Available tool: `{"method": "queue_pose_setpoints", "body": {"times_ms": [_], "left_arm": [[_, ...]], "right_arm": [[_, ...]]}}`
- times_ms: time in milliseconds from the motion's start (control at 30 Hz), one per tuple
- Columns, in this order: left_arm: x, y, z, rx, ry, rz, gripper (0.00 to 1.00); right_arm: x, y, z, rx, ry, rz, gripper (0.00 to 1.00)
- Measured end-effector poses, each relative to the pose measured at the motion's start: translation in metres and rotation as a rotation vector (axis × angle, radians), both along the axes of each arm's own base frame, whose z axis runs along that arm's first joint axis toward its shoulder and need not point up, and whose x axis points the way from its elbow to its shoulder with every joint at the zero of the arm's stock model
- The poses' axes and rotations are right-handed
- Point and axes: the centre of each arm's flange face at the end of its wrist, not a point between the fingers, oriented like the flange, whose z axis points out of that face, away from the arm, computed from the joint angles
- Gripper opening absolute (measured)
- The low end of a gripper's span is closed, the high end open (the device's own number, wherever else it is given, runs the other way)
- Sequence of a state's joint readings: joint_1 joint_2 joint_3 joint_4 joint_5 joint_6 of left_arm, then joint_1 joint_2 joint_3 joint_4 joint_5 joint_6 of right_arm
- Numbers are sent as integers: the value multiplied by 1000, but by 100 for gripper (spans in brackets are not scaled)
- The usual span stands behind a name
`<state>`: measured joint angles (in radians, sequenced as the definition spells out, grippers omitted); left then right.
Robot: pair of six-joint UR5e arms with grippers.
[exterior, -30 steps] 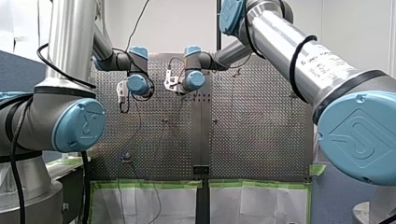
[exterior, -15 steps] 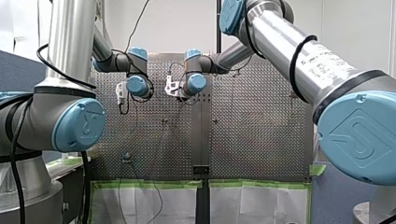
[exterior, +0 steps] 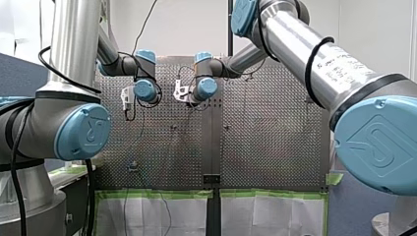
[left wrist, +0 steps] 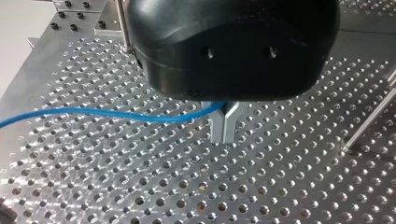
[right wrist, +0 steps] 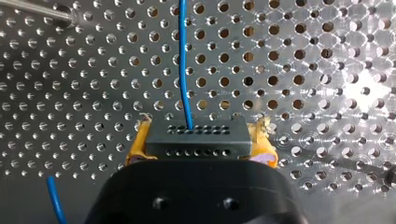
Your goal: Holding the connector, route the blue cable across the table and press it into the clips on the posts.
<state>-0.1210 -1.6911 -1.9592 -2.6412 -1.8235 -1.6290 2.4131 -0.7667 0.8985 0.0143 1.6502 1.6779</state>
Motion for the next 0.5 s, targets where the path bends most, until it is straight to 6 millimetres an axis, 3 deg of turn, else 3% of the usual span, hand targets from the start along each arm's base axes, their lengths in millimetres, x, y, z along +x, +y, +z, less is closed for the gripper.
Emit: {"method": "queue_pose_setpoints", "body": {"times_ms": [500], "left_arm": [[-24, 1, -38, -9, 23, -8, 0]], "right_arm": [[-23, 22, 25, -15, 12, 1, 0]]}}
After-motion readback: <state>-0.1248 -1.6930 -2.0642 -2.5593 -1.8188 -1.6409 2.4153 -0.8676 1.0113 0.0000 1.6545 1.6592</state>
